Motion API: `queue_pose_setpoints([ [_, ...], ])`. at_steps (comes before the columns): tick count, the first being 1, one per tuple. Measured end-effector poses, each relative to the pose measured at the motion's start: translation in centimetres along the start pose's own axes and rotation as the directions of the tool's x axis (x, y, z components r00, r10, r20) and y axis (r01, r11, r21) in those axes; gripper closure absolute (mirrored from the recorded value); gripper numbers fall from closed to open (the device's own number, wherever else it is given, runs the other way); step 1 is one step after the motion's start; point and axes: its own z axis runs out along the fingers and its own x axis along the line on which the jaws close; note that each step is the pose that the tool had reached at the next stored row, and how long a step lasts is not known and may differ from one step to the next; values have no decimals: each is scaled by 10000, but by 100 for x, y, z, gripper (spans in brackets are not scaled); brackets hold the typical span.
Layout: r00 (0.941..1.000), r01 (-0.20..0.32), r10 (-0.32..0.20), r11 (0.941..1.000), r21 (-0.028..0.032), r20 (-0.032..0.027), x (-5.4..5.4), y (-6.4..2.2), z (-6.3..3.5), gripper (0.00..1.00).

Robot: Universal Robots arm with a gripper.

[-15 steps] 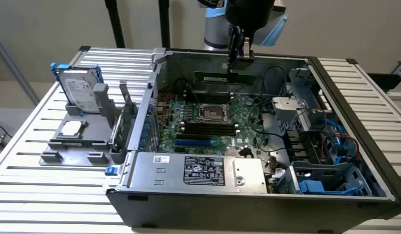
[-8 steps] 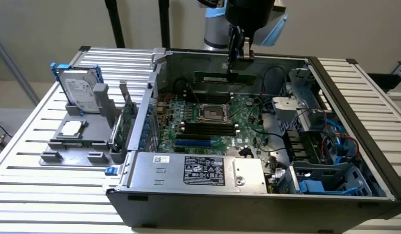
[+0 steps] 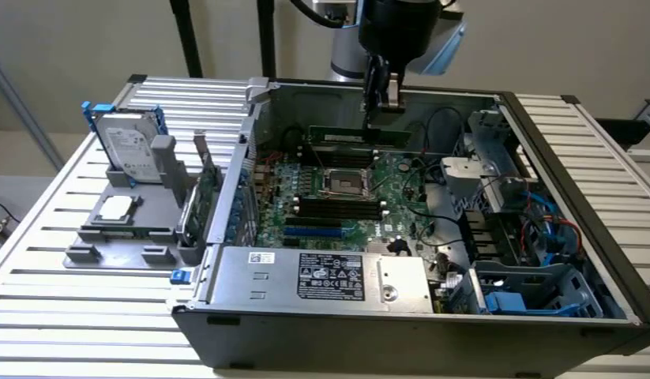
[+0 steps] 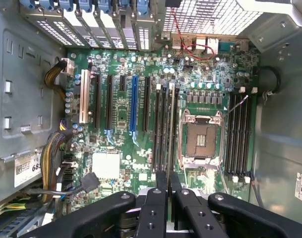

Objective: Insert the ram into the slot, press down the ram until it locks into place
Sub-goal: 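Insert the ram into the slot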

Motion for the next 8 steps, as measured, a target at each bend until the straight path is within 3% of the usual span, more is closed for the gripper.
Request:
queue_pose_setpoints([
  [8, 10000, 0, 0, 10000, 0, -1, 108, 55, 145, 87],
])
